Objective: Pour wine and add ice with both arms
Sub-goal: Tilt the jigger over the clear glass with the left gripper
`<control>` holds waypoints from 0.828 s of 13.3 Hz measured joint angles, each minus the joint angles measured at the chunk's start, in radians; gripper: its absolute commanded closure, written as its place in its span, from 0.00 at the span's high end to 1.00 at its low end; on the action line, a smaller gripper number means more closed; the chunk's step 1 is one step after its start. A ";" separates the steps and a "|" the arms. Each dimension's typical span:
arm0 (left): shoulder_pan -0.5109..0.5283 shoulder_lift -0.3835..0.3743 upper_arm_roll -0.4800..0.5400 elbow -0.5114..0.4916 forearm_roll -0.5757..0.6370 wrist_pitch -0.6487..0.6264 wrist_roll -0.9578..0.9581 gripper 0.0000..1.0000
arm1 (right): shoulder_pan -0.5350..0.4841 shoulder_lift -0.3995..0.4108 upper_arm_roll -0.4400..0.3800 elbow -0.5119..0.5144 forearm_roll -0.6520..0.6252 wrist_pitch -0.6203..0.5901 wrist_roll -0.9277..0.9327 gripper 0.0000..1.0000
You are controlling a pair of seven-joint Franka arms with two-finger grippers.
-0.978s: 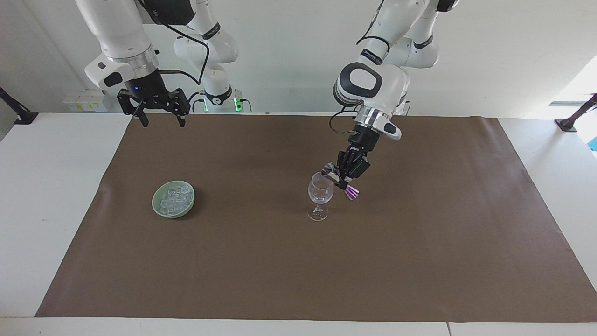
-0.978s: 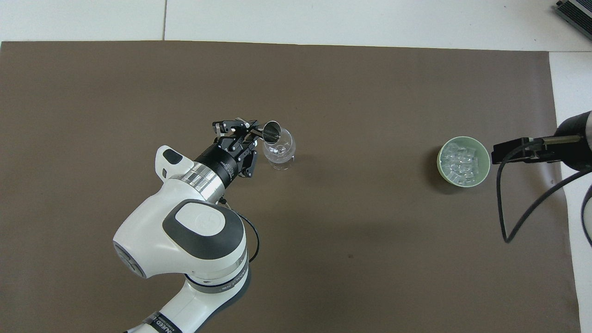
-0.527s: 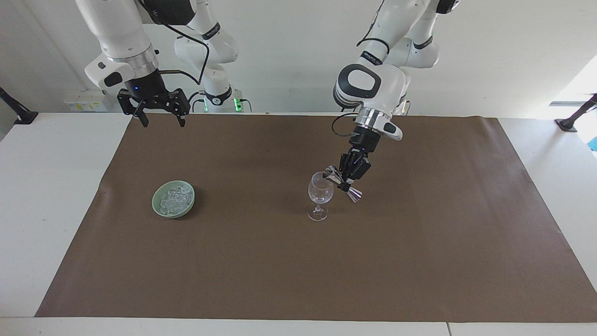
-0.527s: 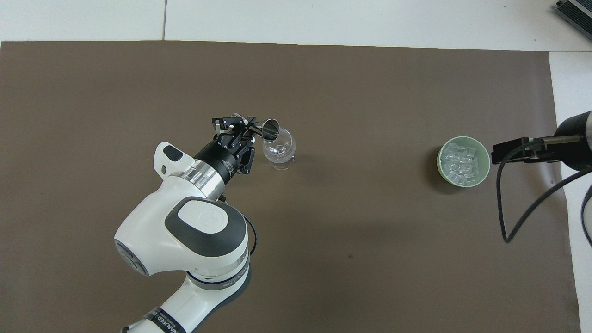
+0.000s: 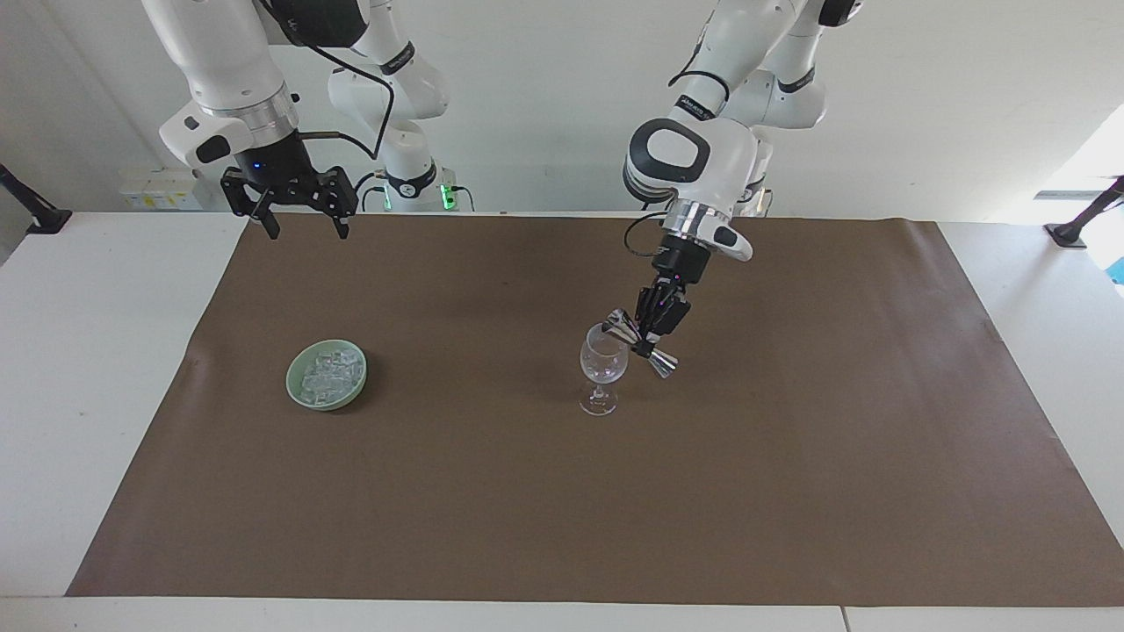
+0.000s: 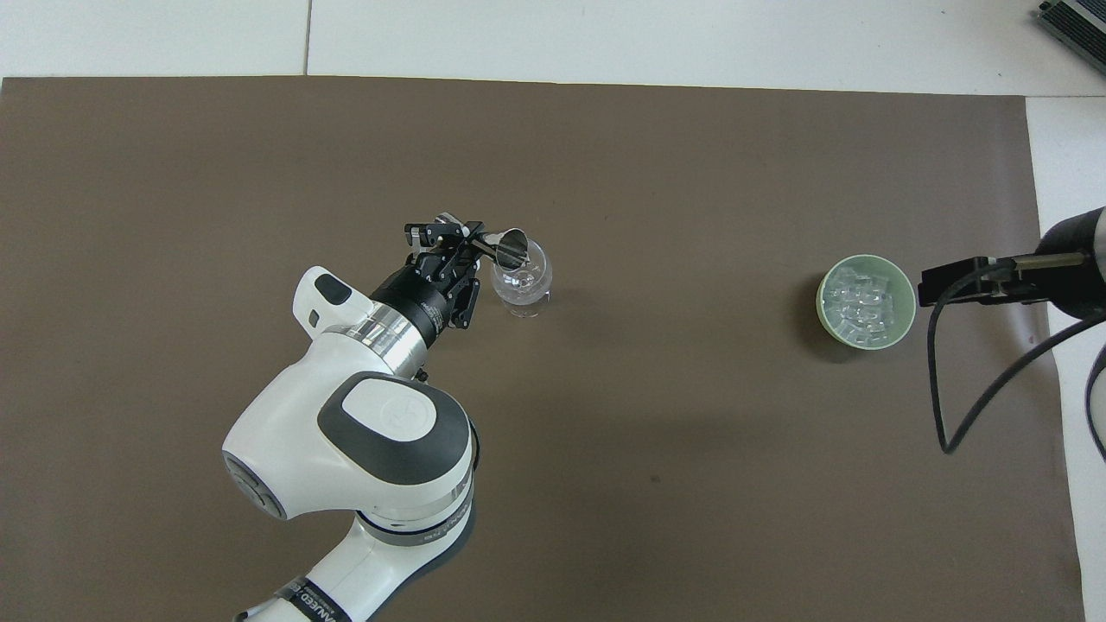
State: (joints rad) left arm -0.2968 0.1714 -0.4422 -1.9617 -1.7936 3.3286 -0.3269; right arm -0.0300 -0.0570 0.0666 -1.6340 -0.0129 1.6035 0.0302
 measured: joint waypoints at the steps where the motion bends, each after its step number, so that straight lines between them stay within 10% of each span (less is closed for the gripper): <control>1: 0.000 0.000 0.000 0.000 0.006 0.002 0.004 0.00 | 0.000 0.000 0.000 0.000 0.000 0.000 0.000 1.00; 11: -0.008 0.015 0.000 0.003 0.037 0.035 0.110 0.00 | 0.000 0.000 0.000 0.000 0.000 0.000 0.000 1.00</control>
State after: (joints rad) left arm -0.3053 0.1866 -0.4421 -1.9591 -1.7564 3.3632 -0.2173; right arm -0.0300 -0.0570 0.0666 -1.6341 -0.0129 1.6035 0.0302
